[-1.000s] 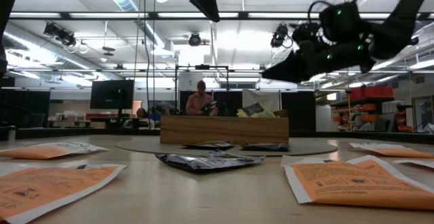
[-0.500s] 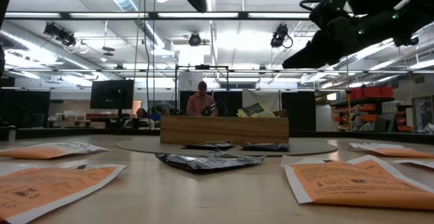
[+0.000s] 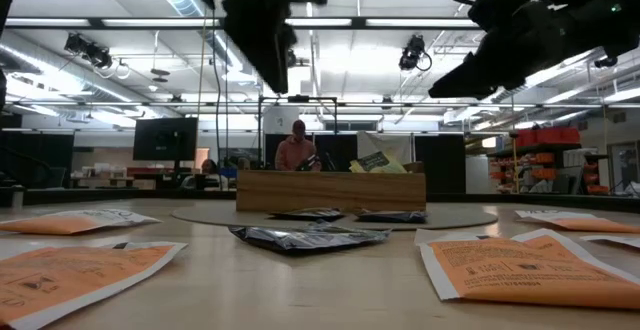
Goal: Pick & Place Tea
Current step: Put the violet tea bag into the middle section of the wooden organizer
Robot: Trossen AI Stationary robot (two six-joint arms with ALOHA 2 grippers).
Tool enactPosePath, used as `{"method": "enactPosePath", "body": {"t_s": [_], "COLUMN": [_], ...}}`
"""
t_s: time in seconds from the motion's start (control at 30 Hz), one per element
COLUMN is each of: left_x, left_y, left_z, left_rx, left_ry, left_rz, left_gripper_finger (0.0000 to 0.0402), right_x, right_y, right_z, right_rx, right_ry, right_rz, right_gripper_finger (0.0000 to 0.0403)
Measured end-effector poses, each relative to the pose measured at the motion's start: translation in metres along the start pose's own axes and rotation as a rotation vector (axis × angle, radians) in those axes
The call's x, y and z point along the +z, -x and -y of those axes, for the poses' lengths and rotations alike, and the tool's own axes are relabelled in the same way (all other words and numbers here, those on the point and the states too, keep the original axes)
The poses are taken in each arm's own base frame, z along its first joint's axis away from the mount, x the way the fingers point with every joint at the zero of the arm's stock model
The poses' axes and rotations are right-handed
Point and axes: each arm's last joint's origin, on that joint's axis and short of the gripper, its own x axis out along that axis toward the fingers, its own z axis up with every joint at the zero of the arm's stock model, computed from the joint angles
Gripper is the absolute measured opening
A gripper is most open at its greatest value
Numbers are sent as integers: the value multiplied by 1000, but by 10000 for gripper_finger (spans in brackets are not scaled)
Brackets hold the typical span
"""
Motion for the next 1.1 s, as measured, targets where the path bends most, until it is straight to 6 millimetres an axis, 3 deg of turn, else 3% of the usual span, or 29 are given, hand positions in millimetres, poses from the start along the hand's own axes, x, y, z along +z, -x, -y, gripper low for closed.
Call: {"method": "enactPosePath", "body": {"t_s": [0.4, 0.6, 0.9, 1.1], "left_x": [-27, -34, -37, -36], "left_y": [-30, -35, -33, -33], "left_z": [3, 9, 29, 32], "left_rx": [-94, -91, -95, -97], "left_ry": [64, 85, 7, -60], "left_rz": [-121, -153, -159, -138], "left_gripper_finger": [105, 90, 78, 78], "right_x": [-17, -33, -8, -15], "right_y": [8, 13, 26, 28], "right_z": [-28, -28, -26, -19], "right_rx": [59, 36, -25, -46], "right_ry": [-26, -47, -58, -141], "right_rz": [-153, -331, -575, -686], "right_gripper_finger": [139, 140, 173, 200]}}
